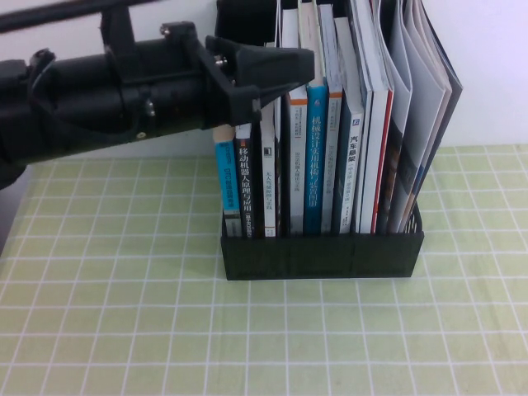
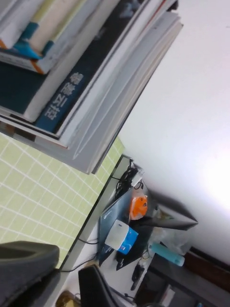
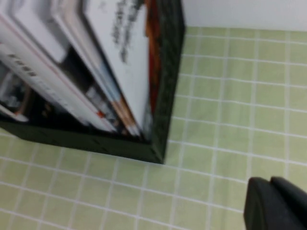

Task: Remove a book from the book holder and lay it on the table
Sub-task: Hold the bookshelf

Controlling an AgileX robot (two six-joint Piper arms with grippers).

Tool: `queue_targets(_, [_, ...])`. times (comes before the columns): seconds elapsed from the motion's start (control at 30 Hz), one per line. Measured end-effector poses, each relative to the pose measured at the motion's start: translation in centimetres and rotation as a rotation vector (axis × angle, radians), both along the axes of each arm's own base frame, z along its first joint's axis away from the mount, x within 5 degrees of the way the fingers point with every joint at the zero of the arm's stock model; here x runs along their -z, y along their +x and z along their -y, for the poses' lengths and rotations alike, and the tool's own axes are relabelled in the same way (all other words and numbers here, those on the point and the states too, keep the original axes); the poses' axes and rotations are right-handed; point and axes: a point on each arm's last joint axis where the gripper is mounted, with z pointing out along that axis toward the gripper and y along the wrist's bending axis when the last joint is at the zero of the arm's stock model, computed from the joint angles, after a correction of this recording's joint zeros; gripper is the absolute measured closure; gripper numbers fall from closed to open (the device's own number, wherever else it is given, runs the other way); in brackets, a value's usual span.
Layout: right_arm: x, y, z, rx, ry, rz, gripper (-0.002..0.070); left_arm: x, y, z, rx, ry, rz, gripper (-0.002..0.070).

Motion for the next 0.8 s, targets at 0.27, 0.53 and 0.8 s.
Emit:
queue_targets(0.27, [3.3,0.5,-2.0,-0.081,0.267,0.169,0.0678,-1.9,1.0,3.1,0.081,0.235,0.124,0.0678])
queue_targets(0.53, [8.9,-0.5,-1.9,-0.066,0.267,0.358,0.0678,-4.8,2.3,8.5,0.171,0.372,0.233,0.0678])
queue_targets(0.8, [8.2,-0.4,-2.1,-0.188,0.131,0.507,0.0678,-1.9,4.4,14.5,0.220,0.496,0.323,0.0678])
